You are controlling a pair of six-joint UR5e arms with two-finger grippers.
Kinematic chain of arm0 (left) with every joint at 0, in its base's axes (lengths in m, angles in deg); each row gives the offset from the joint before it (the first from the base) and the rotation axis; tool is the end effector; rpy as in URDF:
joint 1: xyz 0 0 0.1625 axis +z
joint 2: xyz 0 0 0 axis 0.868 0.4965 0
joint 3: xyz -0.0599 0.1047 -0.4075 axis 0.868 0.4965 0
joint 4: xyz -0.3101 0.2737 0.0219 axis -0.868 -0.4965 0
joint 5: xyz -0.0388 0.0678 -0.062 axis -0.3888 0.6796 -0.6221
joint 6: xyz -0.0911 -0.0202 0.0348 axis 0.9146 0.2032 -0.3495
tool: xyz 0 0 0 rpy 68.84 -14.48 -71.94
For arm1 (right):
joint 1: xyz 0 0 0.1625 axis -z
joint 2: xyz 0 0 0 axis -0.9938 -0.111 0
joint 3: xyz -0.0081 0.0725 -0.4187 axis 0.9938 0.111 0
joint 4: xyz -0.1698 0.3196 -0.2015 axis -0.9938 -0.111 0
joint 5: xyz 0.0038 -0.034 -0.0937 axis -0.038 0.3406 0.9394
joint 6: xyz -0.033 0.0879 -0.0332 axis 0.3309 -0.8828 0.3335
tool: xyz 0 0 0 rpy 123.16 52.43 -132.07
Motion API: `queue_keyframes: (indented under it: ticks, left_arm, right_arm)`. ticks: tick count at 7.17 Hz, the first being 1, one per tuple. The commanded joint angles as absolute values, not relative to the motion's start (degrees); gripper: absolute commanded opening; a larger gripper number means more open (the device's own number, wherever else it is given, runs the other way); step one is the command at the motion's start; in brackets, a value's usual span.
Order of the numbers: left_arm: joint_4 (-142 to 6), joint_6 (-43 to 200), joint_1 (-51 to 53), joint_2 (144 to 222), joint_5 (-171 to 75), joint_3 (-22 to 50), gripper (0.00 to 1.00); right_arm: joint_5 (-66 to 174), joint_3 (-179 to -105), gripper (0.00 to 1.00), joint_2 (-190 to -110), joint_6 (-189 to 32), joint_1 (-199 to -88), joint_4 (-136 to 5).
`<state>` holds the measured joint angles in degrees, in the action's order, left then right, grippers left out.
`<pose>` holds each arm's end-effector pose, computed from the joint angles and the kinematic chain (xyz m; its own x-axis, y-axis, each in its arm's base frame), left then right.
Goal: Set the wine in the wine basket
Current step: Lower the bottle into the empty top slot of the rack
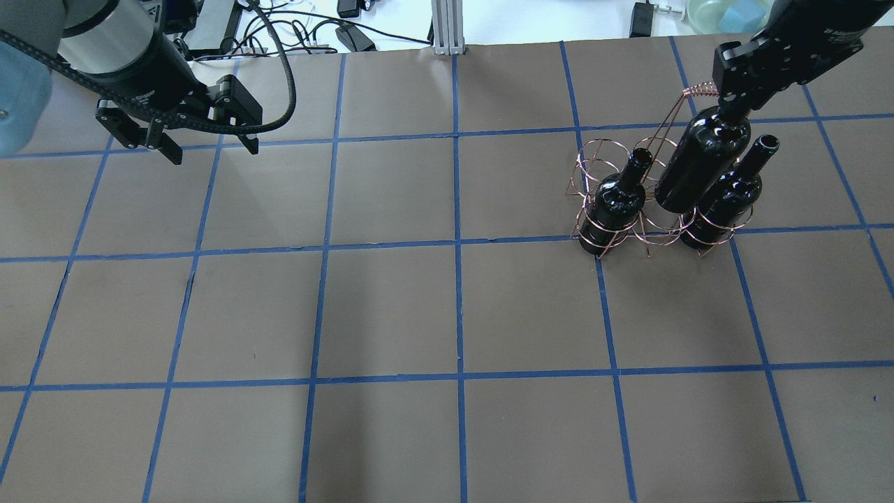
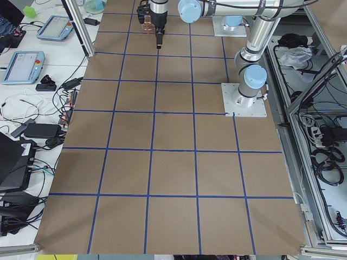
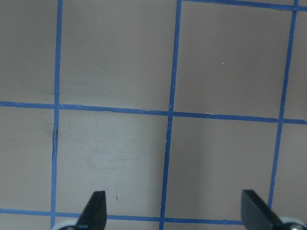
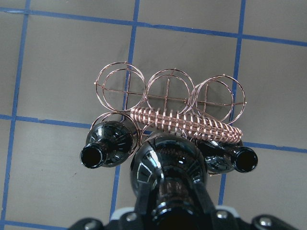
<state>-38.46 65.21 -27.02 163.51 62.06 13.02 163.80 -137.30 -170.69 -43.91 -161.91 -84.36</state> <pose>-0.1117 -0.5037 0.4959 -0.9972 -0.0696 0.0263 -0.0711 0.9957 -0.0602 0.0338 -0.5174 0.5192 -0.9933 -0.1154 -0.0051 -0.1135 0.9832 -0.1428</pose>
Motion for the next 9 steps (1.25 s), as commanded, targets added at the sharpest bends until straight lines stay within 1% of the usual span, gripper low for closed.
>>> queue_keyframes:
  ticks: [1, 2, 4, 9]
  left_arm:
    - [-38.59, 65.28, -28.36, 163.08, 62.25, 13.72, 1.0]
    - [-38.5, 65.19, -28.36, 162.99, 62.43, 13.64, 1.0]
    - [-40.07, 65.28, -28.28, 161.77, 62.78, 13.55, 1.0]
    - [-40.34, 65.72, -27.4, 161.5, 62.87, 13.55, 1.0]
  right_arm:
    - [162.87, -137.62, 0.0, -169.52, -46.46, -161.24, -86.23]
    - [162.96, -137.7, 0.0, -169.33, -50.57, -161.76, -87.98]
    - [163.39, -137.53, 0.0, -167.84, -50.7, -162.2, -88.96]
    - [163.57, -137.62, 0.0, -167.75, -50.26, -162.2, -87.12]
